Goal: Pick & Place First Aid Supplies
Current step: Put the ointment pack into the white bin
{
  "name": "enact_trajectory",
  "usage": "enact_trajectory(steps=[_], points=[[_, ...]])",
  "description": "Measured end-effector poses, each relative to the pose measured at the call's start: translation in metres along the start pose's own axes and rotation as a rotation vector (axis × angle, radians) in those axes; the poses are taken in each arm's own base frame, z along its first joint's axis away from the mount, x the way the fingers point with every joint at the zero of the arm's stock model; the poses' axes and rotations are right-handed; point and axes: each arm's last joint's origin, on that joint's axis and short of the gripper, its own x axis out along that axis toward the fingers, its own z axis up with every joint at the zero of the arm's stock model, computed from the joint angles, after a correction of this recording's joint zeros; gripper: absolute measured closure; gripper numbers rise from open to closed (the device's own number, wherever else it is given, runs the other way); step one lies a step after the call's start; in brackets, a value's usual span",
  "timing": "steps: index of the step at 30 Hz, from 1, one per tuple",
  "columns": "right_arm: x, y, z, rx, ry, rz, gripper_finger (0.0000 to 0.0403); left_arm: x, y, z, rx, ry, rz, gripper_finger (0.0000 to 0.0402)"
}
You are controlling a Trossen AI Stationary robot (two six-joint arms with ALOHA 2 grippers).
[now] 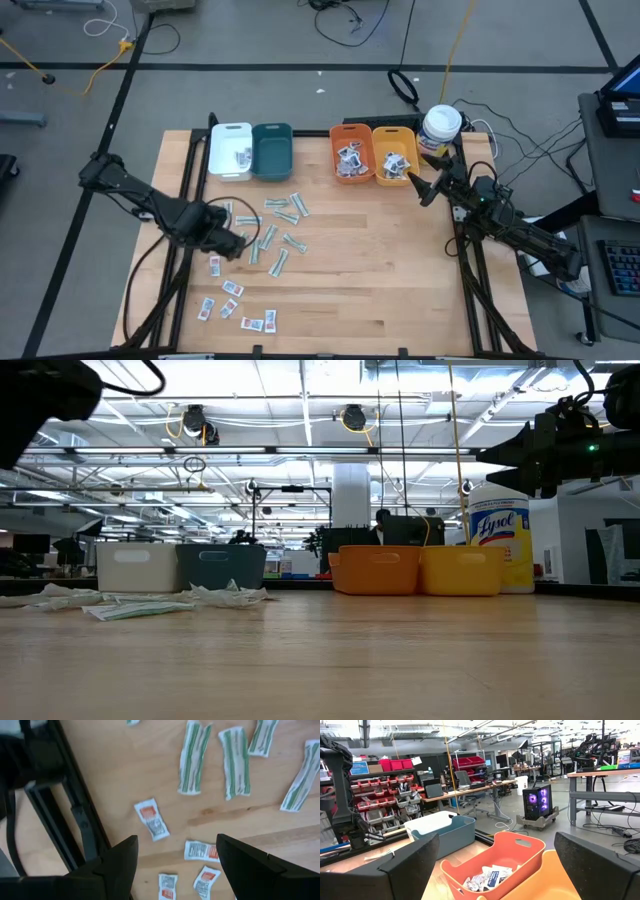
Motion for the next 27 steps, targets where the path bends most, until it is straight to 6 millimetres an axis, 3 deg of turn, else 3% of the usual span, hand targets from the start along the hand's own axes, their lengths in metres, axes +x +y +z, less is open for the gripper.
enact_trajectory(steps=[11, 27], points=[[0.000, 0.000, 0.000, 0.000, 0.000, 0.000, 0.0011, 0.015, 0.006, -0.034, -0.101, -0.020, 0.043, 0.0128], [0.000, 0.000, 0.000, 0.000, 0.000, 0.000, 0.0011, 0.077, 0.000, -0.035, -0.141, 0.000, 0.102, 0.0128]])
